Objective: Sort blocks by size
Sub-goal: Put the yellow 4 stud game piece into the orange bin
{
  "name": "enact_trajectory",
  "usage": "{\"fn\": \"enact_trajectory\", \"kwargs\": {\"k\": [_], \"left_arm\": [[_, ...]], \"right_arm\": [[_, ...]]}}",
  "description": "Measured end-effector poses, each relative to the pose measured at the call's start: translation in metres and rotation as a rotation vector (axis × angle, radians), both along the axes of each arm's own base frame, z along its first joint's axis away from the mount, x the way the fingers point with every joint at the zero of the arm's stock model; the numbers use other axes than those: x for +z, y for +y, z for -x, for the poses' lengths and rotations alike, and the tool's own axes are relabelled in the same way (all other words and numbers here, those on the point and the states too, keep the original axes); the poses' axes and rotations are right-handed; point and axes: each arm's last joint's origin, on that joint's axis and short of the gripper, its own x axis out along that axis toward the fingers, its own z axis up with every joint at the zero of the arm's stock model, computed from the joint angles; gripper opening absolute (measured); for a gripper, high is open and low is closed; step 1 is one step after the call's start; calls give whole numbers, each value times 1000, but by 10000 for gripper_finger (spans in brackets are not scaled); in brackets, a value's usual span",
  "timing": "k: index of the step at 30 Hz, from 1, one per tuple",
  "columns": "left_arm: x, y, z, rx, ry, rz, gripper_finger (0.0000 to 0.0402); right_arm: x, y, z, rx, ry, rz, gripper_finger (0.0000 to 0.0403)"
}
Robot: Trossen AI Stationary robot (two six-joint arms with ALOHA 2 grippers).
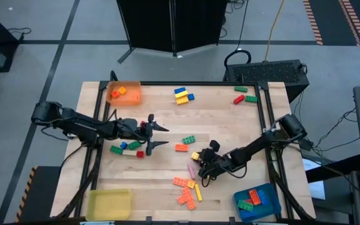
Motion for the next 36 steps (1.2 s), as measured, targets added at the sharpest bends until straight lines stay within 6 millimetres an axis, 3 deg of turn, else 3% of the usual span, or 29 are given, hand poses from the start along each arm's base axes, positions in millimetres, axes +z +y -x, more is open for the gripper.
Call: {"fn": "enact_trajectory", "kwargs": {"k": [11,24,30,36], "left_arm": [[-1,-5,0,-60,7,-151,255],[-3,-35,4,-347,-46,-689,255],[2,-43,5,-350,-105,-758,255],[4,-43,3,-348,-107,-759,255]], "right_arm": [[33,-12,-23,42,-105,86,128],[71,-22,-59,335,-312,-150,131],[78,-41,-66,405,-374,-273,131],[85,-57,-71,388,-456,-276,132]]}}
